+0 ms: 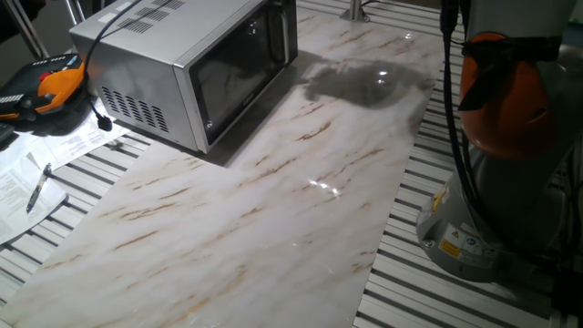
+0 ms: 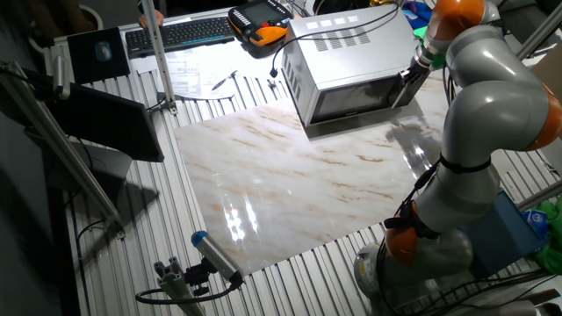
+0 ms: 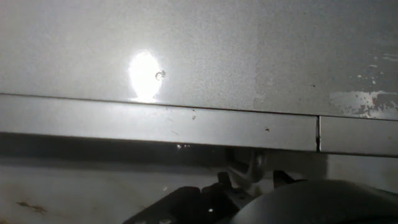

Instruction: Open the microwave door

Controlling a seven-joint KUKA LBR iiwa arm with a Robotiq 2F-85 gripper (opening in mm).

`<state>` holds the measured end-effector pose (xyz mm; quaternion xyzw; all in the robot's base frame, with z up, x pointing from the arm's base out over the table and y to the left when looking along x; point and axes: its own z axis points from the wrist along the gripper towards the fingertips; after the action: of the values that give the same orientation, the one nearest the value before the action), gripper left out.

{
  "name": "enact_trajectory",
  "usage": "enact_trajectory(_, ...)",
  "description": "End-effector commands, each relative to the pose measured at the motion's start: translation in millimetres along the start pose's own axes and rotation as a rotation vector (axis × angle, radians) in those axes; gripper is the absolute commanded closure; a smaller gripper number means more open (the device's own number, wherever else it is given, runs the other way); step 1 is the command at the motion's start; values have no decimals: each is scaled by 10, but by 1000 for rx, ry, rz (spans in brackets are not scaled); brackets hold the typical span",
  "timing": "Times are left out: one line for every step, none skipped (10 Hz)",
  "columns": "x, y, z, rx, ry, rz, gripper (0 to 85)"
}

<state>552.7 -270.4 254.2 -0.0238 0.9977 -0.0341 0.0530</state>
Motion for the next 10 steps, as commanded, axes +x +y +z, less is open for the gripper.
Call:
enact_trajectory(0, -11, 21, -8, 8, -2, 340)
enact_trajectory(-1, -21, 42, -20, 31, -1, 340)
enact_trajectory(-8, -31, 54, -27, 48, -2, 340)
enact_trajectory(-2, -42, 61, -31, 50, 0, 340)
enact_trajectory(-7, -43, 64, -36, 52, 5, 340)
enact_trajectory(-17, -46, 61, -37, 53, 10, 340)
enact_trajectory(-28, -34, 66, -36, 50, 14, 340)
enact_trajectory(-40, -38, 84, -33, 48, 14, 340)
enact_trajectory(-46, -39, 99, -37, 47, 14, 340)
enact_trajectory(-54, -40, 111, -37, 47, 14, 340)
